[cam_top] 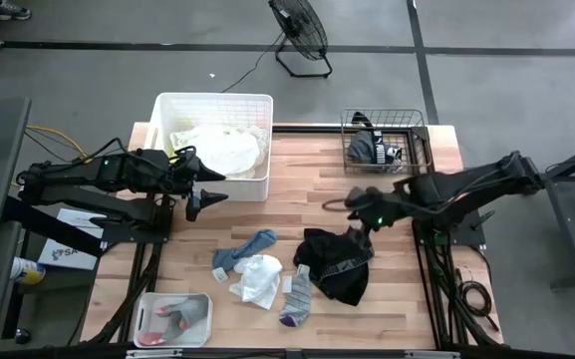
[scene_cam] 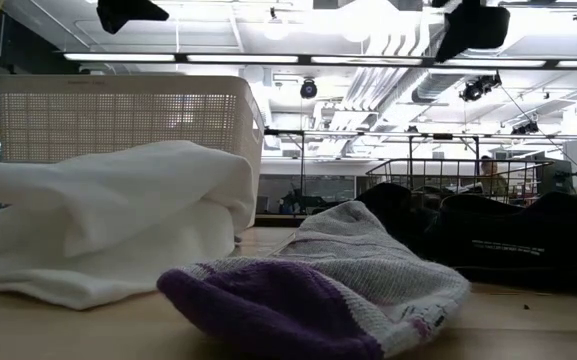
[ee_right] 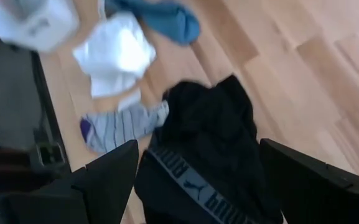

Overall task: Pick & Place Cloths
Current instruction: Put the black boxer shorts into the gold wire basket

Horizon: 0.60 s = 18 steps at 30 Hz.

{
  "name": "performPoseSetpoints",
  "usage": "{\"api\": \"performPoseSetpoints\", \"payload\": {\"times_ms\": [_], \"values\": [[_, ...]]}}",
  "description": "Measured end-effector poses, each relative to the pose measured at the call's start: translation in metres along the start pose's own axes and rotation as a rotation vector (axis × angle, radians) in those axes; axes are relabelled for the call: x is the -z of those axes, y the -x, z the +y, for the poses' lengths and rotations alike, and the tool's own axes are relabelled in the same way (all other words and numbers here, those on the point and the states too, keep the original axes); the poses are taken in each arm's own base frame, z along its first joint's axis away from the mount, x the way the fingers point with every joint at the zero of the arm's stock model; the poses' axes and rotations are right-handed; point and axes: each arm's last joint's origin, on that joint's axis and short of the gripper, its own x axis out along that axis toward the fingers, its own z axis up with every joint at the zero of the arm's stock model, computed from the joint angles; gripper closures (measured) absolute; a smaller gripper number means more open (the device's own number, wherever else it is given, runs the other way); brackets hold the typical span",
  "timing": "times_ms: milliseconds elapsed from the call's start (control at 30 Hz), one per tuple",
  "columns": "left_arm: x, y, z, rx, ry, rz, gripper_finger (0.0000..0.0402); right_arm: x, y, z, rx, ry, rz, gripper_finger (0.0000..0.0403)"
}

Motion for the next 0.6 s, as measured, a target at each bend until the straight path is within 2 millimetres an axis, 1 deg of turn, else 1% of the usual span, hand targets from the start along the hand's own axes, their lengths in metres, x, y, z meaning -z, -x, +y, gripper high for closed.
{"api": "performPoseSetpoints", "payload": {"times_ms": [133,367,600], "values": [[0.000,0.000,0.000,0.000,0.002,0.000,0.0117,0.007,-0.015,0.009,0.024,0.037,0.054,0.0077],[0.000,0.000,0.000,0.000,0.002,-0.001,0.0117,0.019,-0.048,0.020,0.076,0.112,0.156,0.0077],[0.000,0.000,0.000,0.001,0.002,-0.001,0.0117,0.031,-0.083,0.026,0.133,0.201,0.265,0.0077]]}}
